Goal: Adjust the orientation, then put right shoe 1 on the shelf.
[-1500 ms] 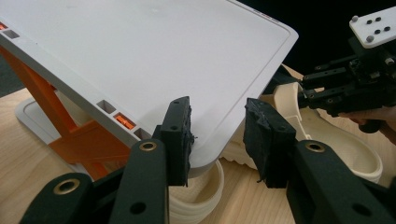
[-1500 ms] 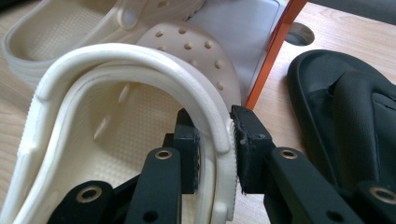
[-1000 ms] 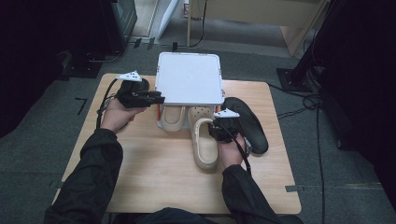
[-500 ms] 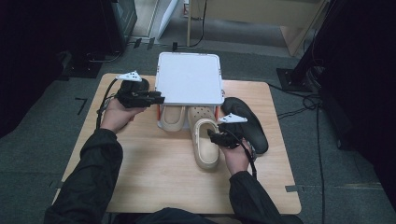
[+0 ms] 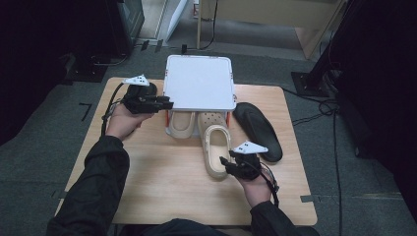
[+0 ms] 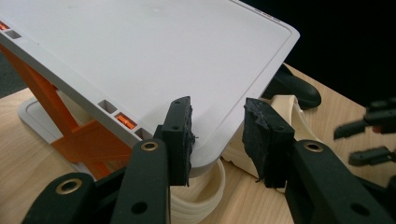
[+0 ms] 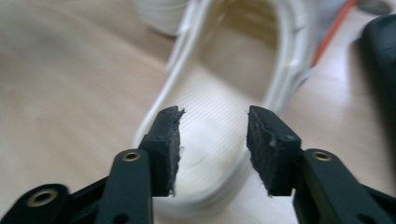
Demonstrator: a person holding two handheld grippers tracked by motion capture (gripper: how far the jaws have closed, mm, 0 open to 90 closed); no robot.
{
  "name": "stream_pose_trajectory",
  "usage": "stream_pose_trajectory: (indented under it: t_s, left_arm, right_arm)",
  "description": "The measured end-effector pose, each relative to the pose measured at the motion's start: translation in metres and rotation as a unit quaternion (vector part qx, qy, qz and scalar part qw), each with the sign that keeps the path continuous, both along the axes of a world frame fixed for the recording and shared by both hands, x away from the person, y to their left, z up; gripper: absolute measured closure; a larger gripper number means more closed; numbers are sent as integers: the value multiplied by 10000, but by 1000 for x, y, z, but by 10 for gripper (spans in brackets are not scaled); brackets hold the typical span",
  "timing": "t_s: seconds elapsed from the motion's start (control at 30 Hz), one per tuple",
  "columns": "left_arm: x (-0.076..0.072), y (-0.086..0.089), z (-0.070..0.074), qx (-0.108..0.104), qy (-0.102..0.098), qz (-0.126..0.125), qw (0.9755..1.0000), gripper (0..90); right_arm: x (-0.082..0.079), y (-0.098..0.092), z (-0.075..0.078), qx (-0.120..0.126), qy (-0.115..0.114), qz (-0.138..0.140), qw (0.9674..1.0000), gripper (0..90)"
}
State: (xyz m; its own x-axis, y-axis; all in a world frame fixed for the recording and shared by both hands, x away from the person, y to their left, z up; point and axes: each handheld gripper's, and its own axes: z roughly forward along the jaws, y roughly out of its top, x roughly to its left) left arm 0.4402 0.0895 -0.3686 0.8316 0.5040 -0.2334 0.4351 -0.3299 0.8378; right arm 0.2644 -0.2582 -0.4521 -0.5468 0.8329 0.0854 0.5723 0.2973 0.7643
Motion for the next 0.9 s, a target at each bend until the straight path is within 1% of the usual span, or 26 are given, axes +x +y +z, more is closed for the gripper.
stream_pose_trajectory:
  t_s: [0.03, 0.07, 0.13, 0.17, 0.2, 0.23, 0.3, 0.33, 0.37, 0.4, 0.47, 0.5, 0.53, 0.57, 0.6, 0.63, 0.7, 0.73, 0.8, 0.9]
  left_arm:
    - [0, 0, 0, 12, -10, 5, 10000, 627]
    - [0, 0, 0, 17, -10, 11, 10000, 627]
    - [0, 0, 0, 14, -14, 1, 10000, 627]
    - [0, 0, 0, 14, -14, 1, 10000, 628]
    - [0, 0, 0, 10, -13, -5, 10000, 628]
    - [0, 0, 0, 10, -13, -5, 10000, 628]
    - [0, 0, 0, 16, -12, 2, 10000, 628]
    - [0, 0, 0, 13, -16, 8, 10000, 628]
    - [-1, 0, 0, 19, -24, 7, 10000, 628]
    - [-1, 0, 0, 19, -22, 9, 10000, 628]
    - [-1, 0, 0, 20, -28, 5, 10000, 628]
    - [-1, 0, 0, 20, -28, 5, 10000, 628]
    - [-1, 0, 0, 17, -24, 5, 10000, 629]
    - [-1, 0, 0, 14, -20, 4, 10000, 629]
    - [-1, 0, 0, 27, -28, 12, 10000, 631]
    - [-1, 0, 0, 27, -28, 12, 10000, 633]
    - [-1, 0, 0, 27, -26, 12, 10000, 634]
    - [0, 0, 0, 28, -27, 12, 10000, 637]
    - [0, 0, 0, 21, -23, 12, 10000, 637]
    - [0, 0, 0, 20, -15, -4, 10000, 637]
  right_arm:
    - [-9, 2, -3, 98, 68, 115, 9999, 646]
    - [-14, 3, -5, 104, 106, 172, 9997, 666]
    - [-23, 4, -9, 43, 155, 276, 9995, 668]
    - [-23, 4, -9, 43, 155, 276, 9995, 668]
    - [-30, 4, -13, 2, 180, 365, 9992, 658]
    - [-30, 4, -13, 2, 180, 365, 9992, 658]
    - [-38, 4, -19, -6, 270, 407, 9988, 678]
    - [-38, 4, -19, -6, 270, 407, 9988, 678]
    - [-40, 5, -24, 1, 331, 429, 9985, 696]
    - [-41, 6, -25, 8, 367, 428, 9984, 703]
    - [-43, 6, -31, -63, 467, 397, 9981, 715]
    - [-43, 6, -31, -63, 467, 397, 9981, 715]
    - [-44, 6, -37, -120, 598, 342, 9976, 716]
    - [-44, 6, -37, -120, 598, 342, 9976, 716]
    - [-42, 6, -41, -87, 737, 292, 9968, 715]
    - [-42, 6, -41, -87, 737, 292, 9968, 715]
    - [-39, 9, -44, -172, 746, 290, 9966, 716]
    - [-35, 11, -46, -169, 771, 334, 9963, 730]
    - [-34, 12, -46, -174, 788, 336, 9962, 731]
    - [-33, 15, -46, -108, 743, 344, 9966, 726]
